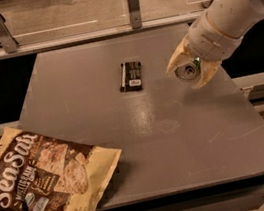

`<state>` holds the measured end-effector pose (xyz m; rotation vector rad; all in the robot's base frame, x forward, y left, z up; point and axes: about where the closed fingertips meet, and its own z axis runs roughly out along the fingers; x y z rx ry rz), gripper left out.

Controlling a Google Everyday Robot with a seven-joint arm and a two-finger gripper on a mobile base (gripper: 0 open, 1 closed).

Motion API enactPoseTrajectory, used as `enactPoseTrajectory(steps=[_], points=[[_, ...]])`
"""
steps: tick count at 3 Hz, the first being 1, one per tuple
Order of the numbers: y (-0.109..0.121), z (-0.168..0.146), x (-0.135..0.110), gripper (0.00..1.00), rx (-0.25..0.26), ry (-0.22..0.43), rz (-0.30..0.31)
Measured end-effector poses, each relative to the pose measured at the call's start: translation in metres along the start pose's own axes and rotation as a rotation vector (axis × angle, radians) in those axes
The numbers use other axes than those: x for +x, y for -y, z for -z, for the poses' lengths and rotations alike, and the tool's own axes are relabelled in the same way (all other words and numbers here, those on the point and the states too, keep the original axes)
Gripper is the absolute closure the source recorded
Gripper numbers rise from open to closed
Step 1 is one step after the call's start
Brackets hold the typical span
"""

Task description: Move green can near brown chip bag

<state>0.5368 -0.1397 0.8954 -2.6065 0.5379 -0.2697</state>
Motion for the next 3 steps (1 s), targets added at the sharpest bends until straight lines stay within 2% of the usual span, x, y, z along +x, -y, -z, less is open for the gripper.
enactPoseTrajectory(steps=[1, 2, 3], points=[[0.017, 0.018, -0.015, 1.0, 0.068, -0.045, 0.007], [0.02, 0.017, -0.016, 1.0, 0.075, -0.044, 0.002], [0.03, 0.005, -0.025, 1.0, 0.081, 0.032, -0.035]])
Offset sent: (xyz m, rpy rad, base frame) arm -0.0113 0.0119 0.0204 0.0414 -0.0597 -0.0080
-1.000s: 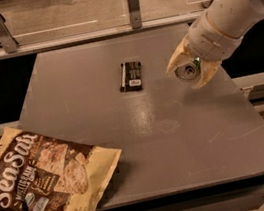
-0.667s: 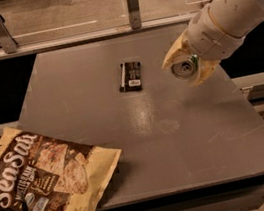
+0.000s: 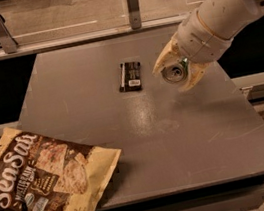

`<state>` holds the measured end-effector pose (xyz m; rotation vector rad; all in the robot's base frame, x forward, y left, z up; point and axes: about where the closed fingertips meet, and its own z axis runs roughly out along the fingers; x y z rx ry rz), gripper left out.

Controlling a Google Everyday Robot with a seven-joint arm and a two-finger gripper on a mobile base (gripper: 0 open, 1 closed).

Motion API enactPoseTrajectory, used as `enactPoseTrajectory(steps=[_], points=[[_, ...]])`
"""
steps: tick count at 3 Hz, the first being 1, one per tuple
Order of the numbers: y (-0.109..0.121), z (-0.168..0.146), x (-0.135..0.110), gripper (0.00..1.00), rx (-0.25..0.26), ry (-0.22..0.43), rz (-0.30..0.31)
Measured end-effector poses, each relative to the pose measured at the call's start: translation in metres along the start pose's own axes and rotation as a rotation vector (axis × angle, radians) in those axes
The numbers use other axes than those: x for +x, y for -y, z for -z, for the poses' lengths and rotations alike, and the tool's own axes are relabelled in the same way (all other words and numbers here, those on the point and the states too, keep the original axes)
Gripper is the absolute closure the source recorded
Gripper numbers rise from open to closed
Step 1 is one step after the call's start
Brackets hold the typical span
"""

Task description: Move green can near brown chip bag

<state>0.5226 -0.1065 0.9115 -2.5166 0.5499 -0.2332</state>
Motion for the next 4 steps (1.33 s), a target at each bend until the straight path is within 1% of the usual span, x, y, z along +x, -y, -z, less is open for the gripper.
enactPoseTrajectory(steps=[1, 2, 3, 4], points=[[0.032, -0.001, -0.03, 1.0, 0.053, 0.097, 0.084], [0.052, 0.005, -0.069, 1.0, 0.083, 0.158, 0.248], [0.054, 0.005, -0.072, 1.0, 0.088, 0.161, 0.292], [0.044, 0.001, -0.069, 1.0, 0.103, 0.145, 0.293]])
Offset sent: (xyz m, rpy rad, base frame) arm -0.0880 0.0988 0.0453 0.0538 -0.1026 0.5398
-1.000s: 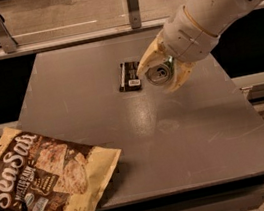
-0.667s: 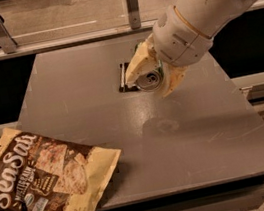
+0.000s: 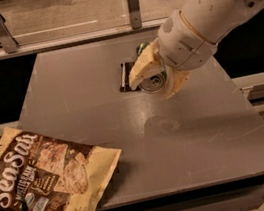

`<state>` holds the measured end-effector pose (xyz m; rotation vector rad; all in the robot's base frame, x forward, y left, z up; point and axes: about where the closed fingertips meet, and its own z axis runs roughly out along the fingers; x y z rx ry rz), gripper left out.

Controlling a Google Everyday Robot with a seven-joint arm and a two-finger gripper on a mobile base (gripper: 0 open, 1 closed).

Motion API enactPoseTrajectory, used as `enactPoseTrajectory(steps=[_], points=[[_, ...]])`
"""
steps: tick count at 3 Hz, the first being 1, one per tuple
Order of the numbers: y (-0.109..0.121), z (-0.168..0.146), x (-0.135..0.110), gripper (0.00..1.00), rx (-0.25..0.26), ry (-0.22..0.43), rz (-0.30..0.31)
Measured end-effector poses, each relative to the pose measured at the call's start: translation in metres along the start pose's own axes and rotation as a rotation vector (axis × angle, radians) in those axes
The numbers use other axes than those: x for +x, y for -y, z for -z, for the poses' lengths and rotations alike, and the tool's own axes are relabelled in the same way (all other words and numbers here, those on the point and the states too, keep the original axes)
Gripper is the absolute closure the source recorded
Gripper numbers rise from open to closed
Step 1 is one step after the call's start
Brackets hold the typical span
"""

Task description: Move green can near brown chip bag

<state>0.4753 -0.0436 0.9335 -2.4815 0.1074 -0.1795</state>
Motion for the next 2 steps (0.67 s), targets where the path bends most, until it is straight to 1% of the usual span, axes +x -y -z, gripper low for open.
enactPoseTrajectory(steps=[1, 2], points=[[-0.008, -0.001, -0.021, 1.0, 0.017, -0.043, 0.066], [-0.019, -0.011, -0.059, 1.0, -0.026, -0.034, 0.2]])
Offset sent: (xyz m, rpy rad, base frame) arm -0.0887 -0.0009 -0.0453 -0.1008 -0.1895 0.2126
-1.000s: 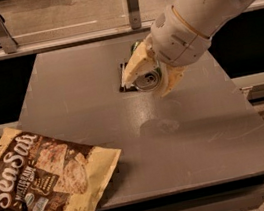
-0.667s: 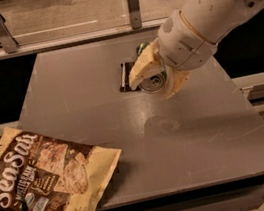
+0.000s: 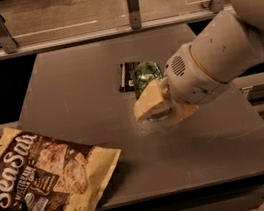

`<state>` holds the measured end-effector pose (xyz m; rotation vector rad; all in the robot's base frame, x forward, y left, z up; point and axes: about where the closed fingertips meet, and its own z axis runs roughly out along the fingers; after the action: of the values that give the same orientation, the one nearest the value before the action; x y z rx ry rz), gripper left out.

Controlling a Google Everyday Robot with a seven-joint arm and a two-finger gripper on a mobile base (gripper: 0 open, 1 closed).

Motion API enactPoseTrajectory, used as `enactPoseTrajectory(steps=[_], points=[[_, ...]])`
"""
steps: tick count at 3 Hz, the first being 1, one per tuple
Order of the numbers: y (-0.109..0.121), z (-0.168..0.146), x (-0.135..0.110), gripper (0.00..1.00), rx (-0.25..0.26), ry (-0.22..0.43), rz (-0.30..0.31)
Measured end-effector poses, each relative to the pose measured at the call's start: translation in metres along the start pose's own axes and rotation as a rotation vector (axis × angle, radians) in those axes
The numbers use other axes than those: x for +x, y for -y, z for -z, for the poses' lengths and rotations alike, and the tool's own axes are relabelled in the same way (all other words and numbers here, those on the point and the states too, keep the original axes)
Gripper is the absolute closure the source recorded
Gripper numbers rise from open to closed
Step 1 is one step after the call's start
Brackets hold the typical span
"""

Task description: Move green can near brown chip bag

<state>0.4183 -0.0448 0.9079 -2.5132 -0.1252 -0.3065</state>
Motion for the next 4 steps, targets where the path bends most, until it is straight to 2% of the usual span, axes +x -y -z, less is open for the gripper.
enactPoseTrajectory(steps=[1, 2, 3, 4], points=[[0.0, 0.0, 0.0, 1.0, 0.0, 0.0, 0.0], [0.003, -0.005, -0.004, 1.0, 0.005, 0.037, 0.012], [0.021, -0.028, -0.02, 1.0, 0.065, 0.104, 0.079], [0.046, -0.058, -0.034, 1.0, 0.097, 0.183, 0.202]])
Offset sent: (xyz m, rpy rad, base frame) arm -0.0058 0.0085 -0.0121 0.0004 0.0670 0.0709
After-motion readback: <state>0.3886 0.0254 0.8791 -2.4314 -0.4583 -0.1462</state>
